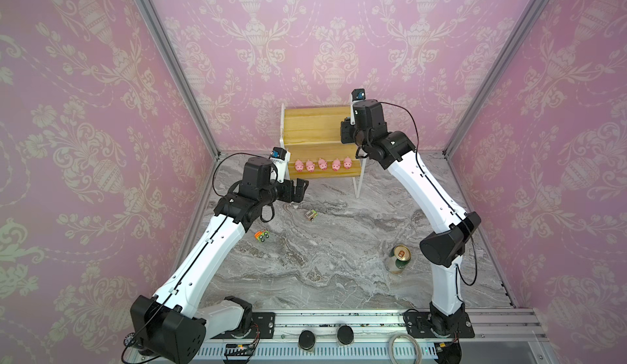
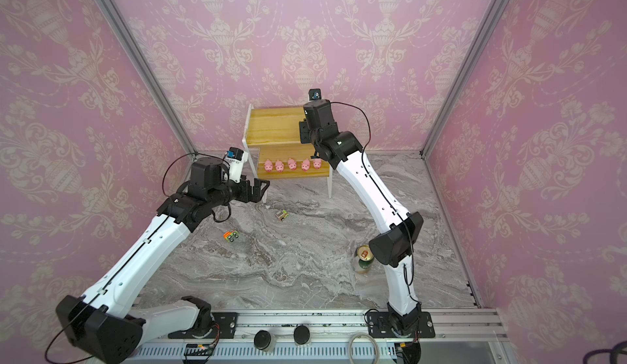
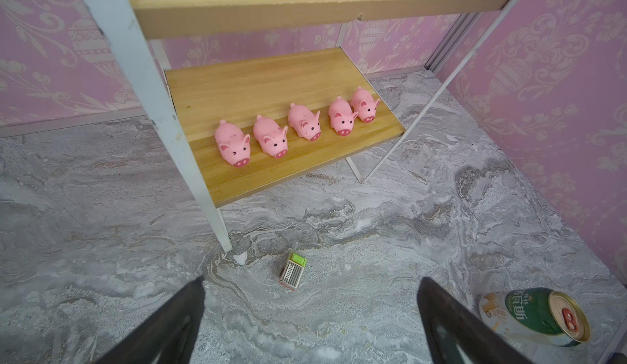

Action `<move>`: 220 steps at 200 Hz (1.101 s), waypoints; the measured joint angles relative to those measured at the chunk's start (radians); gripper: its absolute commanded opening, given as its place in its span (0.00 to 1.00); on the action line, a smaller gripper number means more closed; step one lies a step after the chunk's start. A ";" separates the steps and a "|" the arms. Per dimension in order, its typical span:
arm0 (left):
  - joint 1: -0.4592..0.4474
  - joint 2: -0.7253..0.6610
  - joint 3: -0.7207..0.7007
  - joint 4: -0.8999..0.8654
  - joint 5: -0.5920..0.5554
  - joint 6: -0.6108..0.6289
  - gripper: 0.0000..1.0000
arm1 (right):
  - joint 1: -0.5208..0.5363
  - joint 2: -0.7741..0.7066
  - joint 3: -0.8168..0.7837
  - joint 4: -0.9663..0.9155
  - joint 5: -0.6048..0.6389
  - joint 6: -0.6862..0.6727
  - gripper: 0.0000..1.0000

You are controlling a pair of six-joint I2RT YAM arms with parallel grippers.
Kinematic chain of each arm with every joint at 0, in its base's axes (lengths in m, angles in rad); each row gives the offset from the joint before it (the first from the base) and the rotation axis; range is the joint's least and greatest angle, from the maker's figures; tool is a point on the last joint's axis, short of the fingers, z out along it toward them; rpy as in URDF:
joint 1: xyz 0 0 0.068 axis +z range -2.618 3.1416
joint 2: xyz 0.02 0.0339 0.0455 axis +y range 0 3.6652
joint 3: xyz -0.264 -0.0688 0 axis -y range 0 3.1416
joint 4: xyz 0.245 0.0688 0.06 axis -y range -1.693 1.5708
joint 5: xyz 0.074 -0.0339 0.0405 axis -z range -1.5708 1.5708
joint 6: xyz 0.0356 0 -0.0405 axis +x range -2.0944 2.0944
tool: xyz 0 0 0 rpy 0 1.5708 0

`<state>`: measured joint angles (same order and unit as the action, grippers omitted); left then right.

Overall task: Organize plastic toys on shelves
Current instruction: Place the plastic toy on the shelf.

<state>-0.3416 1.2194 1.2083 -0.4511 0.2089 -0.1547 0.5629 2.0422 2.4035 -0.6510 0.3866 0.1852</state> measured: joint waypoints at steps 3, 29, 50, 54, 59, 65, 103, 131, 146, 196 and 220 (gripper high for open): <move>-0.001 0.001 -0.001 0.001 0.000 0.000 0.99 | -0.001 0.003 0.005 0.000 0.000 0.000 0.20; -0.003 0.005 -0.003 0.002 0.002 0.001 0.99 | -0.007 0.034 0.039 -0.008 0.007 0.000 0.20; -0.003 0.008 -0.003 0.002 0.003 0.001 0.99 | -0.011 0.051 0.052 -0.013 0.008 0.000 0.20; -0.003 0.008 -0.003 0.002 0.004 0.001 0.99 | -0.012 0.053 0.052 -0.015 0.010 0.000 0.20; -0.003 0.009 -0.003 0.002 0.004 0.001 0.99 | -0.012 0.055 0.053 -0.018 0.012 0.000 0.20; -0.003 0.009 -0.003 0.002 0.004 0.000 0.99 | -0.013 0.057 0.054 -0.018 0.015 0.000 0.20; -0.003 0.015 -0.003 0.003 0.004 0.001 0.99 | -0.024 0.066 0.058 -0.021 0.025 0.000 0.20; -0.003 0.017 -0.003 0.008 0.004 0.001 0.99 | -0.032 0.071 0.059 -0.021 0.032 -0.001 0.21; -0.004 0.018 -0.003 0.010 0.004 0.001 0.99 | -0.035 0.076 0.061 -0.021 0.033 -0.001 0.24; -0.004 0.018 -0.003 0.010 0.004 0.001 0.99 | -0.035 0.093 0.082 -0.028 0.033 -0.008 0.47; -0.004 0.019 -0.003 0.010 0.003 0.000 0.99 | -0.035 0.110 0.145 -0.042 0.032 -0.011 0.57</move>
<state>-0.3454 1.2381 1.2049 -0.4416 0.2123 -0.1543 0.5278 2.1525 2.5488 -0.6926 0.4187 0.1745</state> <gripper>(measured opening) 0.993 0.535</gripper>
